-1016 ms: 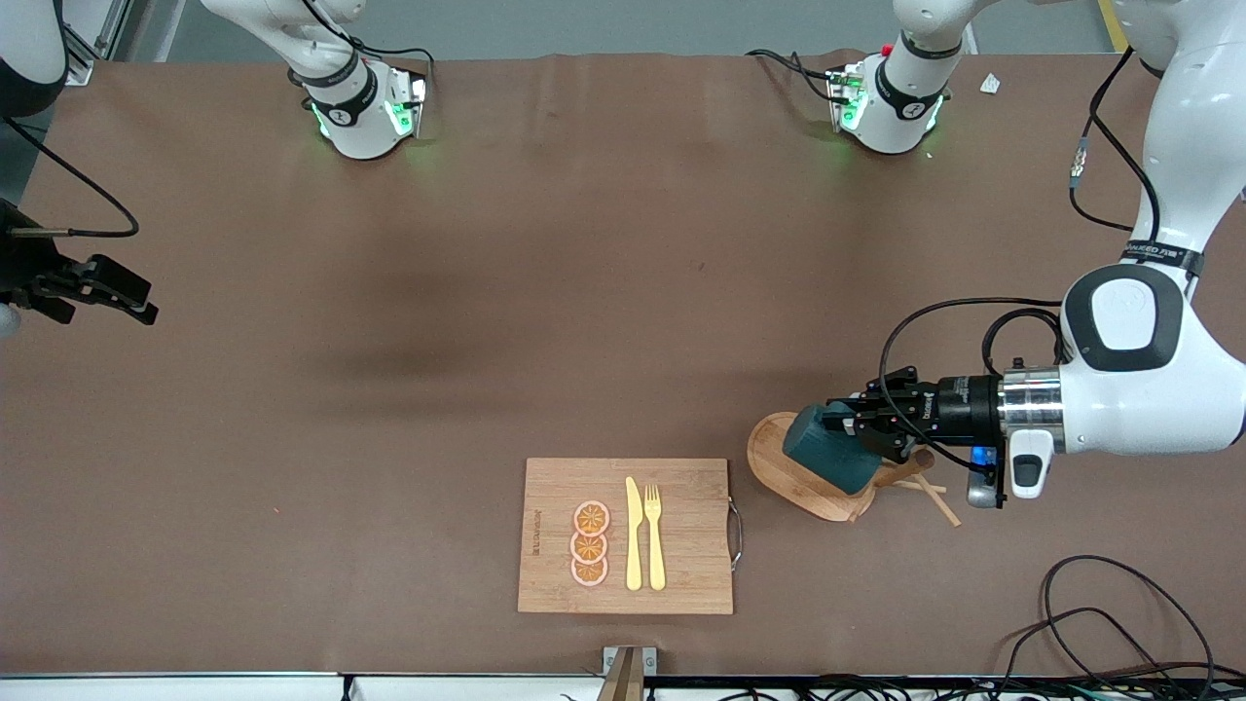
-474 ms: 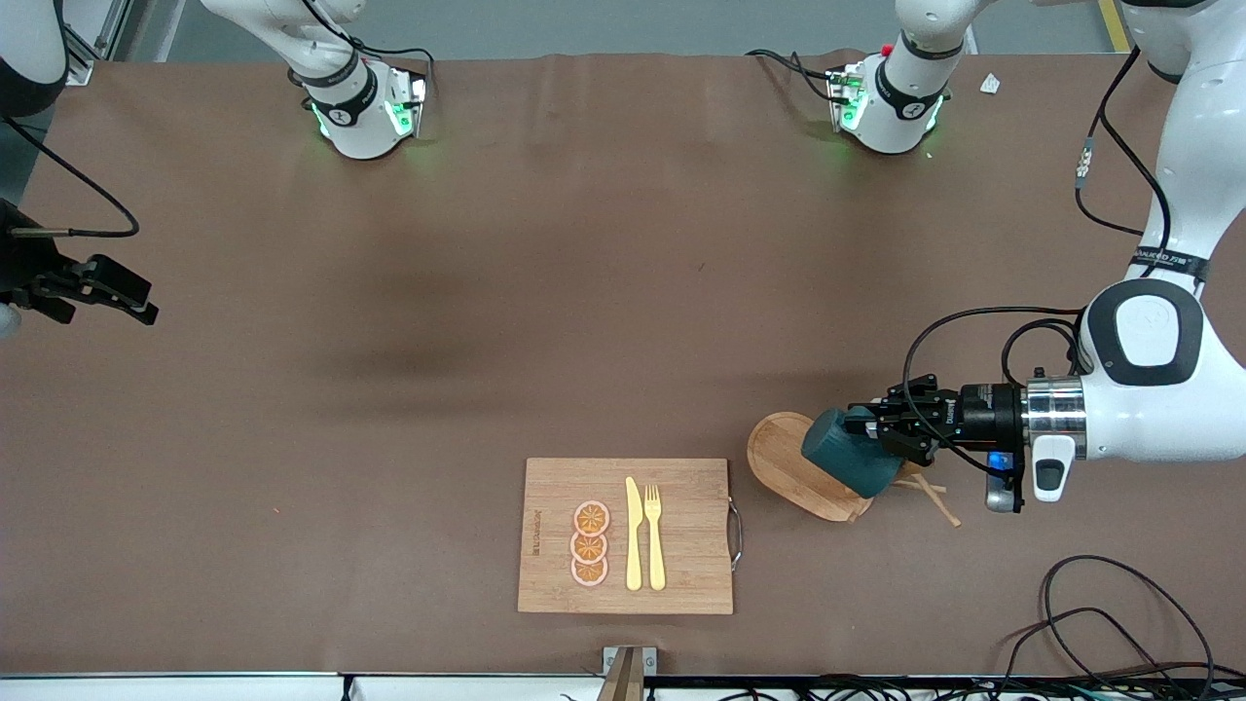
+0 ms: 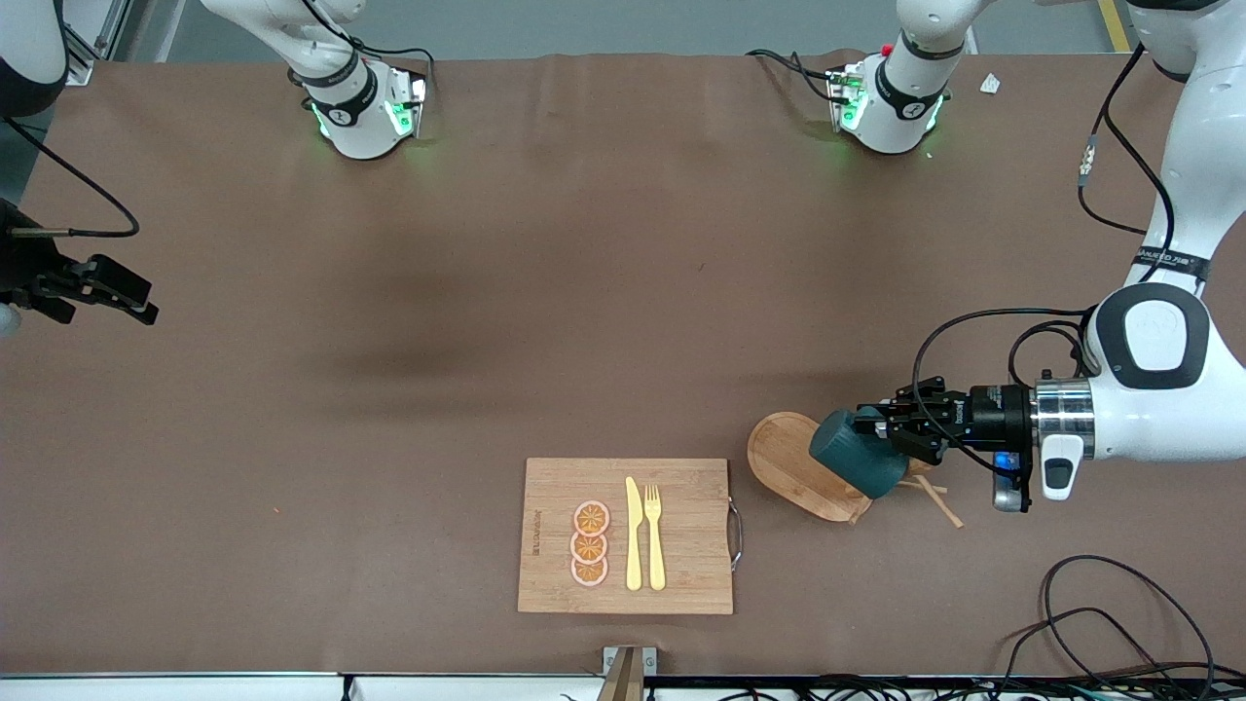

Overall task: Pass cup and hang on rack
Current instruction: 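Hook the mug onto a rack peg with the left gripper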

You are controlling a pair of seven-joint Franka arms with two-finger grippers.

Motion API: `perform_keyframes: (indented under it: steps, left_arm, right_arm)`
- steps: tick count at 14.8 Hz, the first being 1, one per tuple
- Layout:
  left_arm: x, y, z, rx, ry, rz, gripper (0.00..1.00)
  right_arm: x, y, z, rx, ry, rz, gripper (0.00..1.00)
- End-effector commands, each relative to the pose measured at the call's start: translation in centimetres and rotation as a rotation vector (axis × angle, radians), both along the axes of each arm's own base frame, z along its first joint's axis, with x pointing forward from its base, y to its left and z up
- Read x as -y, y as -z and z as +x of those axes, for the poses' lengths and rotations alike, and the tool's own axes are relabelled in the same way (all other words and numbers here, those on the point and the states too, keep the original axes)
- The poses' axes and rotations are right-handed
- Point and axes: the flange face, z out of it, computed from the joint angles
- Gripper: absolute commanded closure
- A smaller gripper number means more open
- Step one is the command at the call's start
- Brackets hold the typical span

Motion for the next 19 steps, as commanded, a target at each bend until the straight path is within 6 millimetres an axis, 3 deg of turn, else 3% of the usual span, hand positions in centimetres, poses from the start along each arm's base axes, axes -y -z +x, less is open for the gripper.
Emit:
perform_keyframes:
  steps: [1, 6, 8, 12, 13, 15, 19]
  left_arm:
    - [-0.2, -0.2, -0.2, 0.005, 0.004, -0.016, 0.75]
    - [0.3, -1.5, 0.0, -0.045, -0.036, 0.010, 0.34]
    - [0.4, -3.0, -0.1, -0.031, -0.043, 0.029, 0.18]
    - [0.3, -6.3, -1.0, 0.031, -0.008, 0.143, 0.01]
    - [0.4, -6.8, -1.3, 0.051, 0.017, 0.188, 0.01]
    - [0.8, -9.8, -2.0, 0.125, 0.069, 0.293, 0.01]
    - [2.3, -12.3, -3.7, 0.284, 0.255, 0.489, 0.01]
  right_arm:
    - [-0.2, -0.5, -0.5, 0.004, 0.005, 0.011, 0.00]
    - [-0.2, -0.5, -0.5, 0.004, 0.005, 0.011, 0.00]
    - [-0.2, -0.5, -0.5, 0.004, 0.002, 0.011, 0.00]
    - [-0.2, -0.5, -0.5, 0.004, 0.002, 0.011, 0.00]
    - [-0.2, -0.5, -0.5, 0.004, 0.002, 0.011, 0.00]
    - [-0.1, -0.5, -0.5, 0.004, 0.003, 0.010, 0.00]
    - [-0.1, -0.5, -0.5, 0.004, 0.003, 0.010, 0.00]
